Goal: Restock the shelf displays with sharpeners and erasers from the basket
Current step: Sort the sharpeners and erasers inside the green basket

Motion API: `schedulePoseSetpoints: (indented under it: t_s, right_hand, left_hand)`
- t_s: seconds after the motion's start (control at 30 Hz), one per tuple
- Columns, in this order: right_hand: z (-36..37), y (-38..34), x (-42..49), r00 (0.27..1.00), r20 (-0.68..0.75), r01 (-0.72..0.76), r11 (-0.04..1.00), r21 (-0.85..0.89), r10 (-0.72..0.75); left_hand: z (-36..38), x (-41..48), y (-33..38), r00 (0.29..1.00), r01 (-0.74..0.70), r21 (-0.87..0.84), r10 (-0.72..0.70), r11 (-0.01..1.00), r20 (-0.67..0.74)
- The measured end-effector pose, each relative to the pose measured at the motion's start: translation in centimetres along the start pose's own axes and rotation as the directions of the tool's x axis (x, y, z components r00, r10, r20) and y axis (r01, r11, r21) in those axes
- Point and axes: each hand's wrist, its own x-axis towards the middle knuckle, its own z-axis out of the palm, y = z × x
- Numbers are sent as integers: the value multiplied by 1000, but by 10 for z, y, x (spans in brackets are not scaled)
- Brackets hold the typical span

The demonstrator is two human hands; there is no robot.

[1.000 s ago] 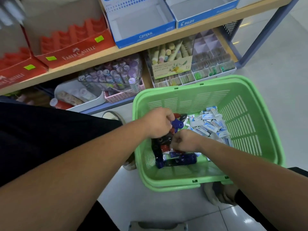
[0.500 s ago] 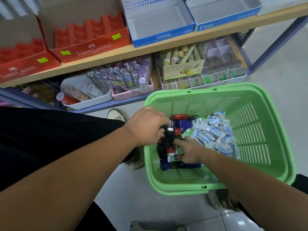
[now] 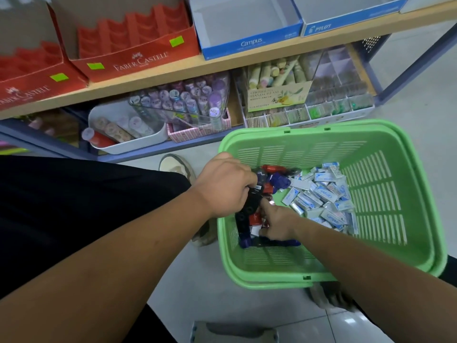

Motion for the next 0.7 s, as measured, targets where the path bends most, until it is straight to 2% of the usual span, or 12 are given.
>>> schedulePoseSetpoints:
  t_s: [0.1,0.27,0.43,0.7]
  right_hand:
    - [3,-5,1,1000,5,19,995,-100,-19]
    - [0,-3,4,1000,19,14,1000,12,-15]
    - [2,-6,3,999,21,28,1000,-4,-28]
    - [3,-15,5,1000,-17,24,994,106,-22]
  left_hand:
    - [-2,0,0,1000,2,6,-2,1000,1]
    - [-1,1,1,1000,8,7,-8,1000,-4]
    - [-1,0,1,1000,5,-7,-5,1000,-28]
    - [2,2,2,999,8,76,-11,997,39]
